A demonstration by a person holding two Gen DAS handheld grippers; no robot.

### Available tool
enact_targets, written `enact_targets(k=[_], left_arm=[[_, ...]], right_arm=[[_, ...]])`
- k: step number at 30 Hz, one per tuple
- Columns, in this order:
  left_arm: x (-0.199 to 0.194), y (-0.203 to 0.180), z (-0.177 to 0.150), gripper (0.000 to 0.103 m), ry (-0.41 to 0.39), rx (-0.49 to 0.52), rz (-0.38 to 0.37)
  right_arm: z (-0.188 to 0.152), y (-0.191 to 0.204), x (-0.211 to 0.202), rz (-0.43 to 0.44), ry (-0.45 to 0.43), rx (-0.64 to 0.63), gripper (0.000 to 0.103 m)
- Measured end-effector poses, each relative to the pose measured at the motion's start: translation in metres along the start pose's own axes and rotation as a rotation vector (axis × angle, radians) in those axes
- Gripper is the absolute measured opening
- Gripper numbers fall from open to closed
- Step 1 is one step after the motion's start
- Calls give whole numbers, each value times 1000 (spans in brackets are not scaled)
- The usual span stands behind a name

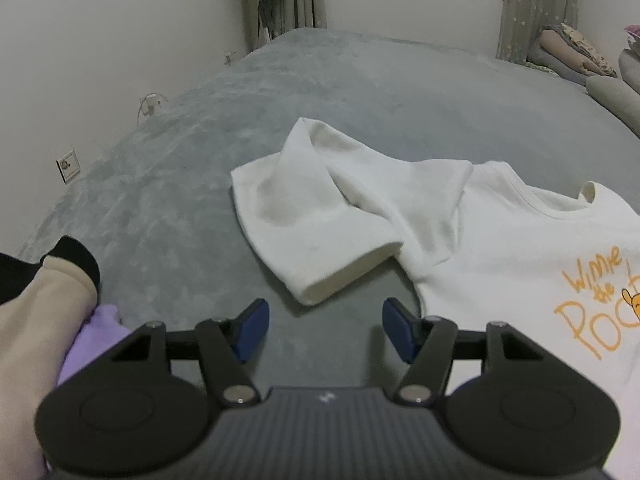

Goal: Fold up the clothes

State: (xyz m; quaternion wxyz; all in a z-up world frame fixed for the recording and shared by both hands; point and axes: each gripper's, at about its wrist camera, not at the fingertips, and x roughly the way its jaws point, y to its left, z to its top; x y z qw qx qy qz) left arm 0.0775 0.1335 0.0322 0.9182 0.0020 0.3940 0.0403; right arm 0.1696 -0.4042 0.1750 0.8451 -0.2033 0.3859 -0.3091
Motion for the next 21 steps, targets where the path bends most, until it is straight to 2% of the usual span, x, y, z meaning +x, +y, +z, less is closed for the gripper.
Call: enact_targets(k=[2, 4, 8, 10, 12, 13, 16, 18, 21], left_arm=[[2, -2, -1, 60, 5, 6, 4], [4, -5, -1, 60, 10, 12, 7], [3, -8, -1, 60, 4, 19, 2], [1, -7, 1, 60, -3, 10, -6], [-1, -4, 4, 60, -13, -2, -11], [-2, 0, 7, 60, -21, -9, -9], [-6, 11, 17, 61, -48, -42, 6], [-4, 21, 25, 61, -55, -66, 15], [0, 34, 31, 62, -65, -72, 70]], right_arm=[[-15, 14, 24, 76, 113, -44, 3], [-41, 25, 45, 118, 199, -56, 3], [-85, 17, 66, 143, 258, -5, 7], [-95, 6, 68, 148, 245, 21, 17], [-95, 0, 62, 94, 250, 8, 17], [-93, -3, 56, 71, 236, 7, 20], [-81, -9, 40, 69, 191, 24, 22], [-71, -2, 24, 146, 137, 7, 22], [-61, 28, -6, 314, 84, -68, 22]])
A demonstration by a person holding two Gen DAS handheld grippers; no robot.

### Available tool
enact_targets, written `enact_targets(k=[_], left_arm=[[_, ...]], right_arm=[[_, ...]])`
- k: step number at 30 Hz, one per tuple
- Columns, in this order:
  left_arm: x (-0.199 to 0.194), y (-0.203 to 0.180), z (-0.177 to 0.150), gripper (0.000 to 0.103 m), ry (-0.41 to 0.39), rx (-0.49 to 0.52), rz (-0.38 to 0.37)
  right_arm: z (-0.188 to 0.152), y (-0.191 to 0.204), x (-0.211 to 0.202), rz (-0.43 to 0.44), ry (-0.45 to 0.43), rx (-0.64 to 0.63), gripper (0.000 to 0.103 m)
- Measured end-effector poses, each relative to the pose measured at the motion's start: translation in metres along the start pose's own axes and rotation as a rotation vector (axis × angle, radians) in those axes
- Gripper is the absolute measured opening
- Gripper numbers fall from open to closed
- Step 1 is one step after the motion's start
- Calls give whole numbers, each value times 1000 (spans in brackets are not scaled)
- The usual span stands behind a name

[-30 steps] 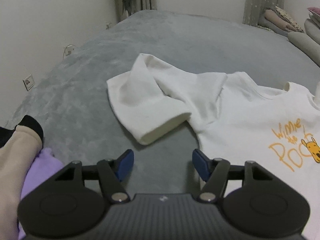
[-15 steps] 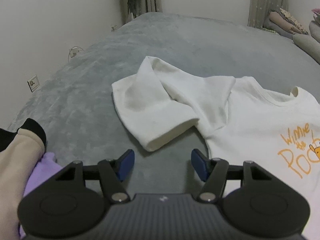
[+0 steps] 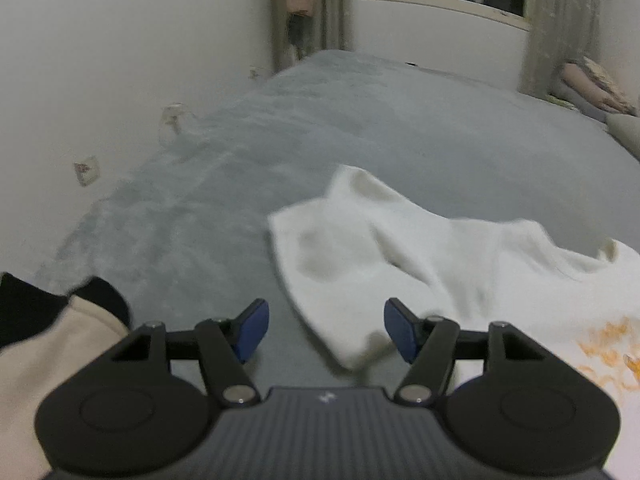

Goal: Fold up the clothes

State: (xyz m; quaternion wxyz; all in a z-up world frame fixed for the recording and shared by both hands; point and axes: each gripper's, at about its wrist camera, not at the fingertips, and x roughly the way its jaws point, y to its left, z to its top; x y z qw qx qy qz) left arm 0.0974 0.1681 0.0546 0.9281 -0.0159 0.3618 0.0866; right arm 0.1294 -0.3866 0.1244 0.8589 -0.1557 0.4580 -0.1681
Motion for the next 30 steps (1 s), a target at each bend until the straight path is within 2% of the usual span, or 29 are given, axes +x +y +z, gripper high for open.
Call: enact_targets(k=[2, 6, 10, 12, 14, 16, 18, 19, 20, 21, 22, 26, 30], left_arm=[[4, 6, 1, 62, 1, 5, 21], [10, 20, 0, 62, 15, -38, -3], [11, 16, -3, 69, 13, -87, -184], [5, -1, -6, 84, -36, 13, -198], [3, -25, -15, 88, -85, 188, -146], [10, -42, -25, 85, -85, 328, -84], [22, -51, -30, 68, -81, 397, -3], [26, -50, -29, 63, -83, 397, 23], [31, -48, -27, 46, -86, 392, 41], [34, -44, -24, 9, -79, 377, 36], [36, -39, -21, 3, -60, 350, 29], [21, -4, -3, 1, -62, 154, -68], [-1, 73, 28, 1, -120, -219, -173]], right_arm=[[4, 37, -15, 110, -34, -62, 22], [10, 120, -48, 302, -119, -183, 22], [12, 209, -94, 432, -221, -339, 23], [13, 240, -114, 507, -270, -391, 23], [14, 258, -127, 571, -303, -415, 24], [9, 276, -143, 611, -330, -431, 24], [2, 279, -151, 639, -348, -409, 24], [-3, 278, -155, 654, -349, -387, 24], [-9, 276, -160, 674, -345, -357, 24], [-15, 275, -164, 698, -337, -325, 24], [-20, 273, -167, 718, -325, -302, 24], [-38, 264, -183, 786, -275, -217, 24], [-58, 252, -191, 784, -267, -190, 24]])
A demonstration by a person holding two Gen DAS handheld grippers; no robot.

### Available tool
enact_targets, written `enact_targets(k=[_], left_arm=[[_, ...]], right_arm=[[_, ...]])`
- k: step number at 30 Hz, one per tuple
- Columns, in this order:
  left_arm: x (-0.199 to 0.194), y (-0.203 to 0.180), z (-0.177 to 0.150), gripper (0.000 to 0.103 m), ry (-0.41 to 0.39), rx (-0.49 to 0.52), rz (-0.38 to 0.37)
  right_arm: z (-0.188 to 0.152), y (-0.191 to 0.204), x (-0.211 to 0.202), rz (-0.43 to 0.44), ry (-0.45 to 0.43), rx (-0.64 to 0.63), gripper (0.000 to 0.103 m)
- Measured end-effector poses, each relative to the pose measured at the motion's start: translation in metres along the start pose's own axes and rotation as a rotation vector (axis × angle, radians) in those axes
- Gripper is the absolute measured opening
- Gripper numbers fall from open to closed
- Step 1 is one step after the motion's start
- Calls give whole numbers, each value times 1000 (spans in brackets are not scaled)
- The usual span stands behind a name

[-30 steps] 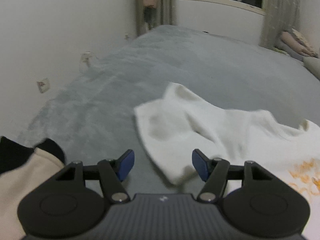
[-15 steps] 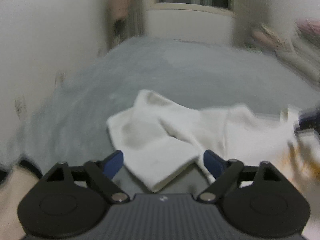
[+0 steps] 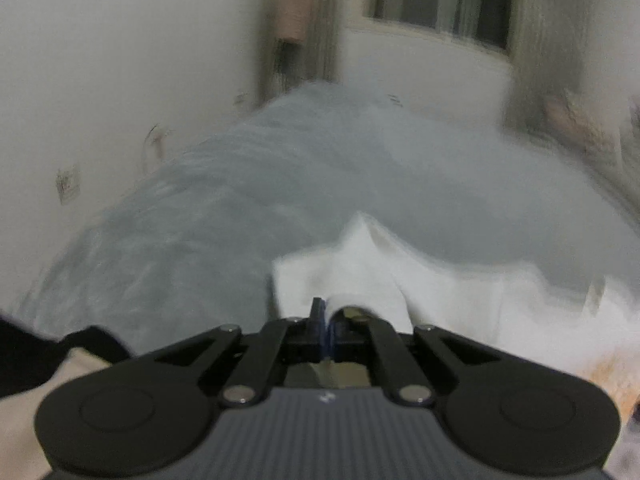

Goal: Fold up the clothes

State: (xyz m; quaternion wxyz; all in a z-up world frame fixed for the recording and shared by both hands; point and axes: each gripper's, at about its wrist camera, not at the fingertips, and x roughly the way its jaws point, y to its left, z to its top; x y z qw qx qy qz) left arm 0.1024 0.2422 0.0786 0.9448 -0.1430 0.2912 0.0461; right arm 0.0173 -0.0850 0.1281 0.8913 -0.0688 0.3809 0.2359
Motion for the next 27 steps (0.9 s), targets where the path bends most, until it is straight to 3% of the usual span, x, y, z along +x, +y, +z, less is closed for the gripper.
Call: enact_targets(k=[4, 7, 9, 12, 14, 15, 19, 21, 24, 27], left_arm=[[-14, 76, 22, 1, -68, -300, 13], [-6, 122, 28, 1, -67, -490, -12], [3, 140, 36, 1, -59, -527, -26], [8, 153, 53, 1, -1, -523, 21], [-1, 165, 59, 1, 16, -622, -54], [-7, 167, 61, 1, 14, -635, -53], [-21, 178, 63, 1, 7, -646, 45], [-15, 185, 52, 1, 52, -647, 106], [-9, 201, 35, 2, 117, -720, 136], [-23, 210, 33, 3, 96, -731, 197]], right_arm=[[-10, -6, -11, -16, -20, 33, 24], [-13, -14, -7, -12, -29, 72, 24], [-14, -16, -3, -13, -36, 83, 24], [-16, -22, 2, -5, -46, 100, 24], [-17, -31, 7, -3, -45, 129, 24], [-17, -37, 9, -7, -43, 150, 24], [-20, -53, 17, -7, -27, 239, 24], [-23, -52, 20, -4, -16, 240, 24], [-26, -48, 20, -25, -14, 216, 24], [-25, -53, 14, -34, -26, 215, 24]])
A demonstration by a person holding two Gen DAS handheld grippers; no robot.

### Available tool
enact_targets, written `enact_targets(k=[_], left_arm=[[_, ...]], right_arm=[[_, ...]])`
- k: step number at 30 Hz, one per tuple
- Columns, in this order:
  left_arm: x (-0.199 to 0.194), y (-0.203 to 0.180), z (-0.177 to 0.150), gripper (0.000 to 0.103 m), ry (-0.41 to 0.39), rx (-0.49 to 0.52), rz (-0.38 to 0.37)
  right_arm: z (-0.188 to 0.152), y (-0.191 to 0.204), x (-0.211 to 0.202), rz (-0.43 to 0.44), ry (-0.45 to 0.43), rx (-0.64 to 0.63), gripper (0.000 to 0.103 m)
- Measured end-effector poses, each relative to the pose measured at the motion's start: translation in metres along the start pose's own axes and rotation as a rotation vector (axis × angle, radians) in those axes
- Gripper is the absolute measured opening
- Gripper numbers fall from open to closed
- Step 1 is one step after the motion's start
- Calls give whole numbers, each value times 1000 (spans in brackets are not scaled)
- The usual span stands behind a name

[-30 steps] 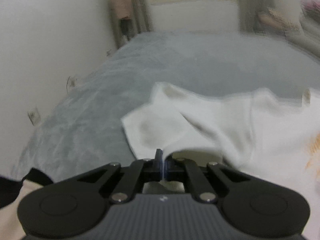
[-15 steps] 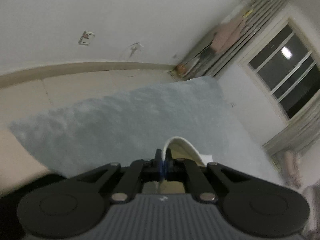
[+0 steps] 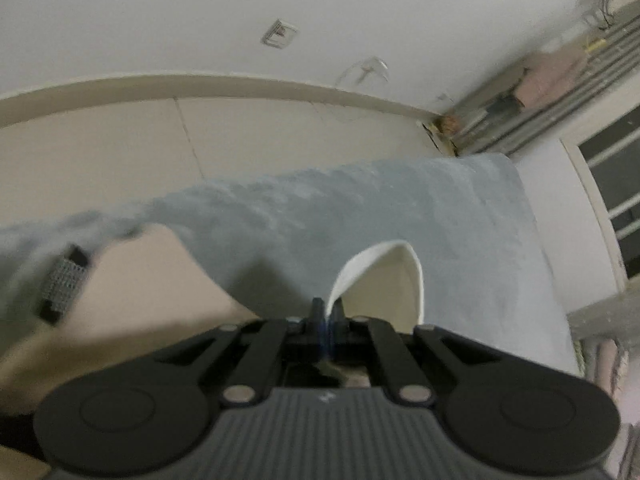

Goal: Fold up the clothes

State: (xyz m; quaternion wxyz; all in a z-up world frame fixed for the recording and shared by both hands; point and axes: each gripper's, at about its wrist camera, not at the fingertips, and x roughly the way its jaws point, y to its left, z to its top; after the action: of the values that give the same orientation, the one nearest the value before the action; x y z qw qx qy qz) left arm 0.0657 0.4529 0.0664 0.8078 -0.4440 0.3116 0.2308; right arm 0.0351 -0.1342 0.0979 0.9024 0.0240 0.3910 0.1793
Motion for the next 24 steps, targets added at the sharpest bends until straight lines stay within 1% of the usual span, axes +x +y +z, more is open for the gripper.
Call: enact_targets(k=[1, 2, 3, 4, 6, 7, 8, 9, 11, 12, 15, 18, 20, 22, 24], left_arm=[[-8, 1, 3, 6, -33, -2, 23], [-17, 0, 4, 19, -71, -1, 44], [-27, -2, 5, 44, -110, 1, 65], [-36, -4, 7, 54, -150, 3, 86], [-51, -23, 1, 60, -216, 85, 95], [-54, -38, -4, 62, -218, 150, 68], [-55, -54, -8, 68, -210, 221, 31], [-52, -72, -17, 75, -183, 298, -26], [-36, -116, -47, 79, -88, 469, -153], [-27, -137, -62, 79, -38, 555, -216], [12, -193, -114, 79, 86, 784, -315], [54, -239, -166, 79, 166, 975, -371], [77, -262, -191, 79, 185, 1048, -387], [98, -281, -215, 79, 213, 1119, -432], [114, -292, -239, 79, 255, 1191, -470]], right_arm=[[2, -4, -2, -7, -7, 5, 25], [3, -8, -5, -25, -14, 2, 25], [5, -13, -7, -48, -20, 1, 26], [5, -20, -10, -63, -23, 4, 27], [8, -33, -14, -78, -25, 10, 28], [10, -39, -16, -89, -28, 5, 28], [12, -44, -17, -100, -31, -1, 28], [15, -50, -18, -112, -33, -7, 29], [22, -59, -17, -123, -36, -17, 29], [27, -64, -16, -128, -32, -30, 29], [46, -78, -10, -122, -13, -75, 29], [71, -83, 6, -153, 34, -175, 29], [86, -85, 21, -163, 61, -247, 29], [100, -87, 36, -157, 82, -299, 29], [108, -92, 53, -133, 104, -338, 29]])
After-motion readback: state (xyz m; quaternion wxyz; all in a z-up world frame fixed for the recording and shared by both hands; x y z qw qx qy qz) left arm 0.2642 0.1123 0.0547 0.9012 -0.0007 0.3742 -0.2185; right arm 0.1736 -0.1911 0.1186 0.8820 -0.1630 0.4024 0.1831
